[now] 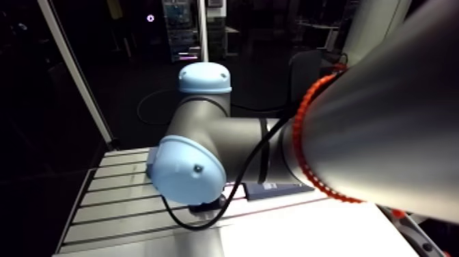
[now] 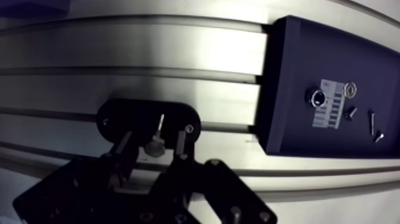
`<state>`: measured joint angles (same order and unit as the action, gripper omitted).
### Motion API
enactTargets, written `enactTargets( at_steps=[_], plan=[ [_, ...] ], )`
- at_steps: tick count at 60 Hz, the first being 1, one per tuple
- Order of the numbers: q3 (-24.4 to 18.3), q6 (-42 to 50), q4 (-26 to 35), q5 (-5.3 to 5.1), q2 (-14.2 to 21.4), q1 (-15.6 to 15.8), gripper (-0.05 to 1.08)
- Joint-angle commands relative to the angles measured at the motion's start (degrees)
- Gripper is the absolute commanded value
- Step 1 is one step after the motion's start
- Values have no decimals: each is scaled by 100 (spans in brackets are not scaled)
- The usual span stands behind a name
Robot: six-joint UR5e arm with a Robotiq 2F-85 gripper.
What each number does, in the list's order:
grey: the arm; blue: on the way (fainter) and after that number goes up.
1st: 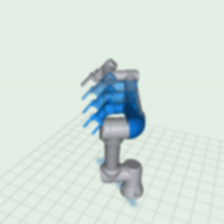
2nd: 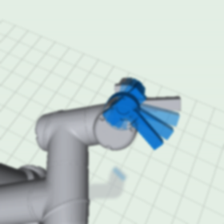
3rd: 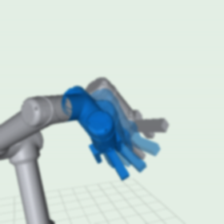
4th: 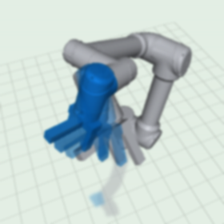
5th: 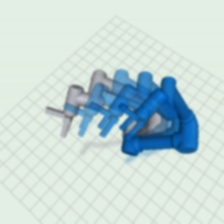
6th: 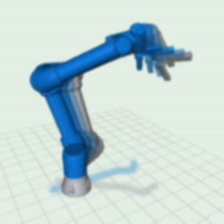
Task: Pick up the M10 bolt and insert it into the hex recess until seated.
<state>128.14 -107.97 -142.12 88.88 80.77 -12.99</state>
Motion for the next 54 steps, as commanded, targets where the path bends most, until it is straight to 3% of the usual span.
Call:
enactTargets(
  at_steps=[1, 54],
  plan=[
    [-3, -1, -14, -6, -5, 15, 55],
    [24, 8, 3, 19, 4, 51, 61]
  ],
)
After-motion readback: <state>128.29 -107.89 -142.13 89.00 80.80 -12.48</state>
